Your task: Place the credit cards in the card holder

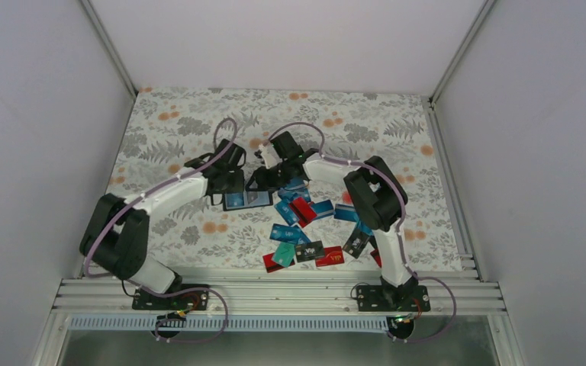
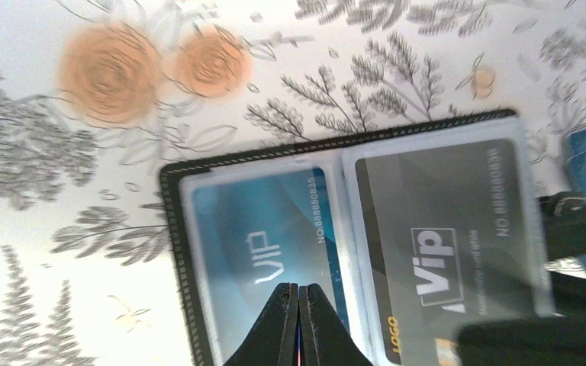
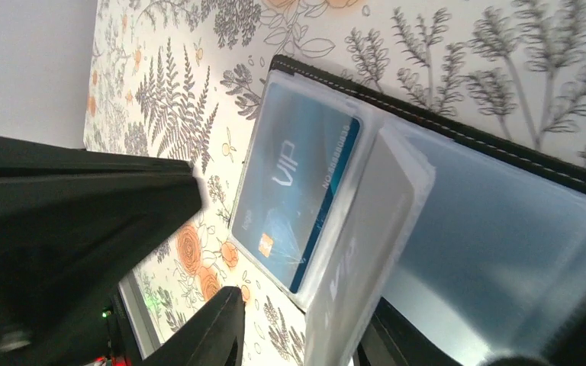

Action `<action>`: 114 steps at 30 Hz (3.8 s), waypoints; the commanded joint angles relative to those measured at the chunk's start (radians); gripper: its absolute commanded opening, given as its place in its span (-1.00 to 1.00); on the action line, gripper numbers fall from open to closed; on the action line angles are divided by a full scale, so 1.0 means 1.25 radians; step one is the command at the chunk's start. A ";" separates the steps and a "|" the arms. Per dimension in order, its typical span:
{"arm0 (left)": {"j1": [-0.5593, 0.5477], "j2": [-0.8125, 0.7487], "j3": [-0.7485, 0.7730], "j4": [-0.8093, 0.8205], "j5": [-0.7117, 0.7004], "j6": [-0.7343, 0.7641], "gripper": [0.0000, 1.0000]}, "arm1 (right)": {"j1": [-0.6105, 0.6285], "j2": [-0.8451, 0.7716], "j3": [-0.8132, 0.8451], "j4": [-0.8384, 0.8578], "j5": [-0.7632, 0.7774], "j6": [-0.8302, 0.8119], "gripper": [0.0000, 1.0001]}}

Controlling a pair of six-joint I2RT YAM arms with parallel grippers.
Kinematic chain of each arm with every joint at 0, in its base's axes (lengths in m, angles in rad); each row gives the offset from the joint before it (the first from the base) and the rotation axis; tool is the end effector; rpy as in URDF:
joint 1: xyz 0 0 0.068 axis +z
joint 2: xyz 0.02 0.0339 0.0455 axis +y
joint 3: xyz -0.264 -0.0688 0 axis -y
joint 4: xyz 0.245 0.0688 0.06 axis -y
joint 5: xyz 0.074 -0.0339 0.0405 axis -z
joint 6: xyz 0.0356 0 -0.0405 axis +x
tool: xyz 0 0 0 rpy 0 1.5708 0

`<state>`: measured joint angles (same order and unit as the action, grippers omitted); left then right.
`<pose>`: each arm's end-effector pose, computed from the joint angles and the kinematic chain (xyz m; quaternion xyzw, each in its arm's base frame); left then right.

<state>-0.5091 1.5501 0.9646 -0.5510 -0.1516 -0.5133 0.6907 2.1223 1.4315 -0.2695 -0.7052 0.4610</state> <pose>0.2627 -0.1405 0.1930 -0.0184 0.9737 -0.0406 0.2235 0.3270 0.3002 0.1457 -0.2057 0.8773 0.4298 0.0572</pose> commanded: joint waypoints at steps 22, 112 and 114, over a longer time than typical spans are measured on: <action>0.084 -0.320 -0.126 -0.079 0.073 0.012 -0.94 | 0.107 0.105 0.258 -0.105 -0.028 -0.015 -0.03; -0.180 0.028 -0.165 0.338 0.273 -0.037 -0.55 | -0.052 -0.413 -0.508 0.024 0.037 0.080 0.23; -0.178 0.039 -0.161 0.327 0.287 -0.039 -0.45 | -0.053 -0.402 -0.509 0.045 0.011 0.099 0.22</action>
<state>-0.7410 1.5749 0.7387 -0.1444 0.1734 -0.5491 0.6308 1.6047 0.8043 -0.3229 -0.5632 0.5079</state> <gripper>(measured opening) 0.242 0.617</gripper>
